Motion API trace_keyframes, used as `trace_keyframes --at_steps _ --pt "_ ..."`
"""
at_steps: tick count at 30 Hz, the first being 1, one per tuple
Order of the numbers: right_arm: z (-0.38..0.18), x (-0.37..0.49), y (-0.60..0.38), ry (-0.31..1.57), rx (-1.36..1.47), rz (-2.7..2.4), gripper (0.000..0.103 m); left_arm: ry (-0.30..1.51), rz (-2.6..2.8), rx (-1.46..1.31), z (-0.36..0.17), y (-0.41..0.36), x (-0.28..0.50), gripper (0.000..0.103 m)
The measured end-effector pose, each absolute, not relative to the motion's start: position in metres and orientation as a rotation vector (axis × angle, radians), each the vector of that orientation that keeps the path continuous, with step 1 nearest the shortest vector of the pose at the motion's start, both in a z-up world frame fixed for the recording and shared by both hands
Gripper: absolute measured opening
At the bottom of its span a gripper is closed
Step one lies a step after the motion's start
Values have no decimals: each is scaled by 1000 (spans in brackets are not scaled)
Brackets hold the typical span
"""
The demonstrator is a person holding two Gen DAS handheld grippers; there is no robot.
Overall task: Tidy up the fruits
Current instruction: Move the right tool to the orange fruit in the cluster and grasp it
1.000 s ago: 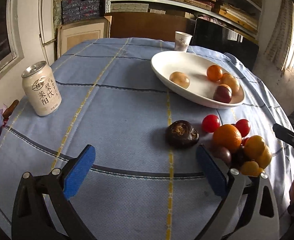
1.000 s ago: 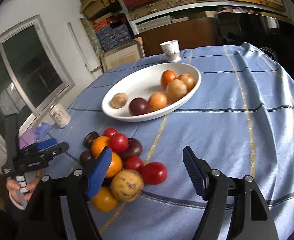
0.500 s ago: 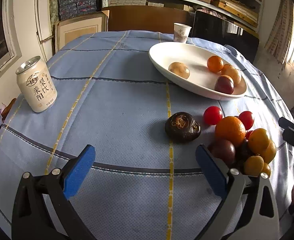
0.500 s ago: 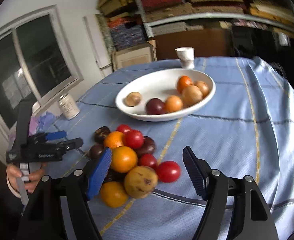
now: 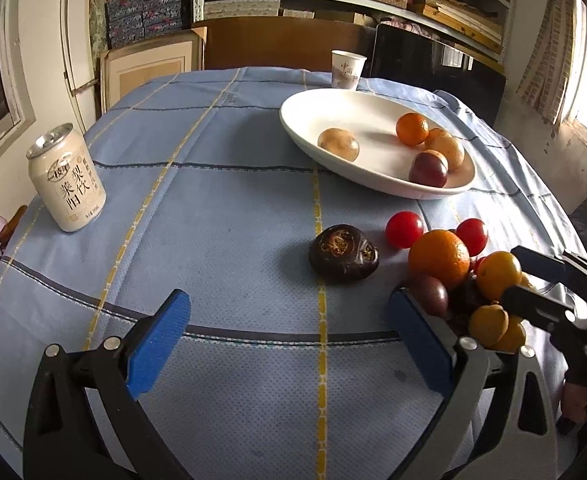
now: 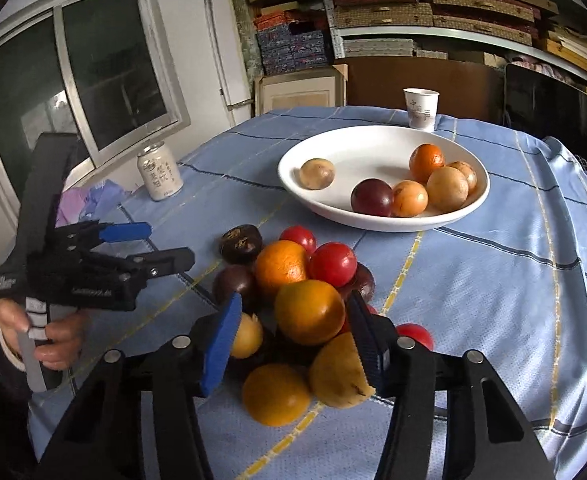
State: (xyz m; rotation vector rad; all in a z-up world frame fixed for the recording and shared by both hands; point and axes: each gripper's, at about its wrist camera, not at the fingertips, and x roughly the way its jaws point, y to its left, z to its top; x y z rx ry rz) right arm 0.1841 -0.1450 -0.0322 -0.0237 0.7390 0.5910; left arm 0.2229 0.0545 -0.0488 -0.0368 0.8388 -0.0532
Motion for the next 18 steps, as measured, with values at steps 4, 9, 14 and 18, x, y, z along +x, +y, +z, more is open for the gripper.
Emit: trace_keyframes --at_steps 4,9,14,18 --pt "-35 189 -143 757 -14 578 52 834 -56 -24 -48 51 221 98" --pt "-39 194 -144 777 7 548 42 827 -59 -2 -48 46 220 98" --pt "-38 192 -140 770 -14 544 39 813 -68 22 -47 42 217 98" --pt "-33 196 -156 762 120 584 39 810 -101 34 -46 37 217 98"
